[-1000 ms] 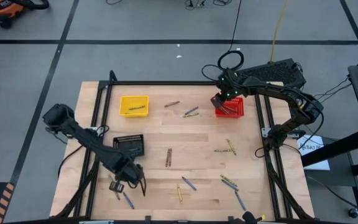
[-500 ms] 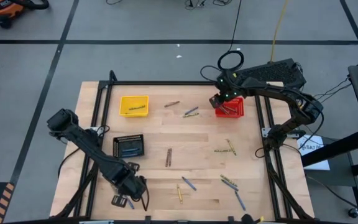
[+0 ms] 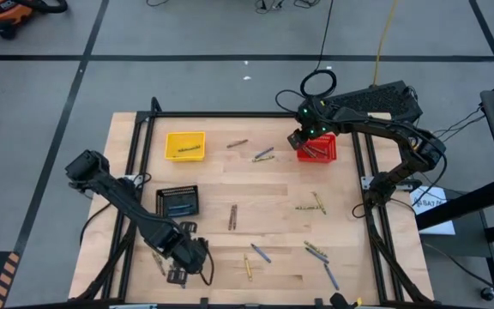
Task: Sort crayons
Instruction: Put the blue crayon into the black bin
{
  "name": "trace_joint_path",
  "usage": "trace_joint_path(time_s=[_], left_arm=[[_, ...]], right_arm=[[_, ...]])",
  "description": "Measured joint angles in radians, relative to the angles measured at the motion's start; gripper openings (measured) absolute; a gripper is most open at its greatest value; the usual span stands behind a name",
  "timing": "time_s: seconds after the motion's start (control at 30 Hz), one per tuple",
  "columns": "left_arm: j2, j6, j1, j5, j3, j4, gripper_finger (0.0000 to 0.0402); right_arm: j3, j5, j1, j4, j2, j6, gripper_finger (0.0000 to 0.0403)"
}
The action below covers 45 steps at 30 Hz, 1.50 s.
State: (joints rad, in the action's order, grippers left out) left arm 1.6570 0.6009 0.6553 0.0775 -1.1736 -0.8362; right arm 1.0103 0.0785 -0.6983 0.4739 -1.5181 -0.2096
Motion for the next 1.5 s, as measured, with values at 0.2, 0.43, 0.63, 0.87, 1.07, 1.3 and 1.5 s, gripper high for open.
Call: trace_joint_path(time_s=[0.2, 0.43, 0.63, 0.87, 1.07, 1.3, 1.5], left_arm=[[0.036, 0.023, -0.02, -0.007, 0.0, 0.008, 0.0059], [0.039, 0.074, -0.048, 0.027, 0.001, 0.018, 0.0059], [0.039, 0.114, -0.037, 0.029, 0.001, 0.036, 0.0059], [0.039, 0.409, -0.031, 0.033, 0.001, 0.051, 0.0059], [0.039, 0.28, -0.037, 0.028, 0.001, 0.051, 0.0059], [0.039, 0.281, -0.039, 0.024, 0.001, 0.051, 0.0059], [0.039, 0.282, -0.04, 0.022, 0.001, 0.051, 0.0059]], right_arm=[[0.0, -0.001, 0.0, 0.0, 0.0, 0.02, 0.0132], [0.0, -0.006, 0.0, 0.0, 0.0, 0.021, 0.0132], [0.0, -0.002, 0.0, 0.001, 0.0, 0.031, 0.0132], [0.0, 0.0, 0.0, 0.0, 0.0, 0.046, 0.0132], [0.0, 0.0, 0.0, 0.0, 0.0, 0.041, 0.0132], [0.0, 0.0, 0.0, 0.0, 0.0, 0.039, 0.0132], [0.0, 0.0, 0.0, 0.0, 0.0, 0.039, 0.0132]])
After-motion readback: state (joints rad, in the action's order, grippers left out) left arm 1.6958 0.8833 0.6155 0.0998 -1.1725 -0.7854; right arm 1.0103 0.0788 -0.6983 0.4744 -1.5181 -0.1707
